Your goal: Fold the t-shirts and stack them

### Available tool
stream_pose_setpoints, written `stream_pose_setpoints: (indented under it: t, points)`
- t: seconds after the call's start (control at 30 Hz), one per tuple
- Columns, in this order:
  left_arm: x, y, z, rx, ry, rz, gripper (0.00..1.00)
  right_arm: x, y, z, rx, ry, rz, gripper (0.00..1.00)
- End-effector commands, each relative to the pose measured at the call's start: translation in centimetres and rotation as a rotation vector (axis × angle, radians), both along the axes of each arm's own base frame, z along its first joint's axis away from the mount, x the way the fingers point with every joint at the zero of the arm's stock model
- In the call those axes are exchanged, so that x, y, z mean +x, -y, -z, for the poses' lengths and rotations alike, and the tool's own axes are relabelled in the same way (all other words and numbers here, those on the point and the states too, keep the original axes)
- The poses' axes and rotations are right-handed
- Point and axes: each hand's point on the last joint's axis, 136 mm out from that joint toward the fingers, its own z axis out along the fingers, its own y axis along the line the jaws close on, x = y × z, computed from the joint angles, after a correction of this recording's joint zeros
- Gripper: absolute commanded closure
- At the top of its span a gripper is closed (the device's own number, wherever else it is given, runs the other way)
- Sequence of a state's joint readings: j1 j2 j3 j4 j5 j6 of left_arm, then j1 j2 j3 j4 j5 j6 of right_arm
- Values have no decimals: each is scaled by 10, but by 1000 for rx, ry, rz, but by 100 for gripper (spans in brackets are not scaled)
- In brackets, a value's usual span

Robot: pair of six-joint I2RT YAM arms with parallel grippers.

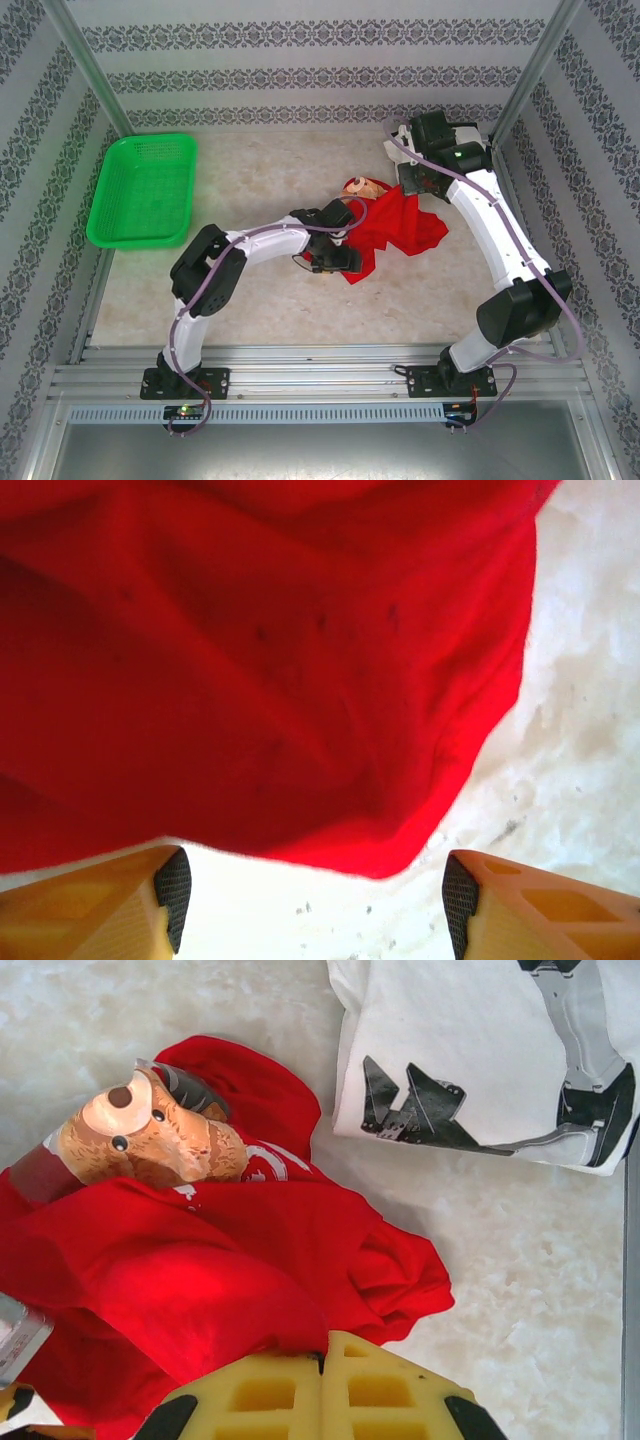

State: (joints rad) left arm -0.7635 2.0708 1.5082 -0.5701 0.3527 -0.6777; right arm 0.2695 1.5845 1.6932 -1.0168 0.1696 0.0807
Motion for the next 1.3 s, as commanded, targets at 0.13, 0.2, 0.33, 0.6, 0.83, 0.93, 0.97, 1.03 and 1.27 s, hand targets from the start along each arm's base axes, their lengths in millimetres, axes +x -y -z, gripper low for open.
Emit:
stream_pose_setpoints:
  t: [0.13, 0.2, 0.33, 0.6, 0.83, 0.93, 0.97, 1.03, 1.27]
  points:
    - [24, 3, 7, 86, 72, -29, 39, -3, 1, -2, 28, 9, -6, 100]
    - [24, 6, 12, 95, 58, -16, 45, -4, 2, -1, 27, 7, -6, 100]
    - [22, -2, 13, 122, 56, 10, 78, -5, 3, -1, 29, 9, -10, 100]
    - [23, -41, -92, 37, 217, 17, 100, -10, 25, -10, 25, 31, 38, 100]
    - [-10, -103, -128, 5, 225, -14, 100, -16, 60, -14, 30, 47, 148, 100]
    - [-23, -124, -134, -40, 218, -45, 100, -20, 72, -18, 34, 60, 186, 100]
    - [-27, -130, -134, -67, 213, -56, 100, -21, 75, -19, 32, 64, 194, 100]
    - [-37, -146, -128, -68, 203, -86, 100, -24, 81, -21, 25, 69, 209, 100]
    - [-55, -246, -105, 119, 155, -321, 100, -32, 100, -20, 12, 67, 266, 100]
